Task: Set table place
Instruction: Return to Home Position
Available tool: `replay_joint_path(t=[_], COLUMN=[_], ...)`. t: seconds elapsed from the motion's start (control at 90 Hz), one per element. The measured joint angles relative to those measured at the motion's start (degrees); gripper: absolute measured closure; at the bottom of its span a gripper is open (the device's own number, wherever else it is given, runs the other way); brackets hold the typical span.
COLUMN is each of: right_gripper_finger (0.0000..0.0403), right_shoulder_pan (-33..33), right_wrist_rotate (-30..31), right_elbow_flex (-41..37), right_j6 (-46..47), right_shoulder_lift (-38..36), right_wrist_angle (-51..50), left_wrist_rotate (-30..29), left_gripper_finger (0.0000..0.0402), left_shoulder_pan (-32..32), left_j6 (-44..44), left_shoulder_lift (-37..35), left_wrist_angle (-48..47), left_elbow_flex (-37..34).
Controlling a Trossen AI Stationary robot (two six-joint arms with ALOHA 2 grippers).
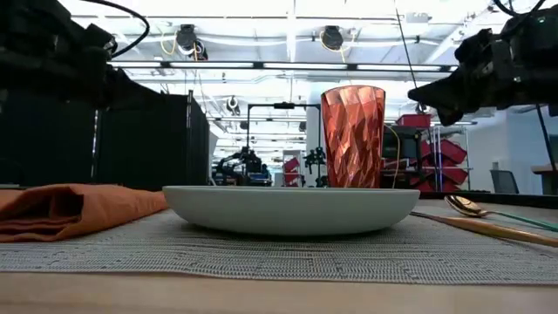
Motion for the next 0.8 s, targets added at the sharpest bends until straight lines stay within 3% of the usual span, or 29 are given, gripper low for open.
replay_joint_path(t=[0.8], right_gripper_finger=[0.0403], right_shoulder_pan=[0.0], right_wrist_rotate=[-0.2], right_elbow_flex=[0.0], right_j6=[0.0], right_shoulder_lift=[0.0], right_wrist_angle=[-1.4], left_wrist_rotate=[-0.1], left_gripper_finger=[0.0398], left_shoulder_pan=[0.0], left_j6=[-0.1], left_shoulder_lift=[0.0], left_wrist_angle=[-0.1], left_elbow_flex=[0.0])
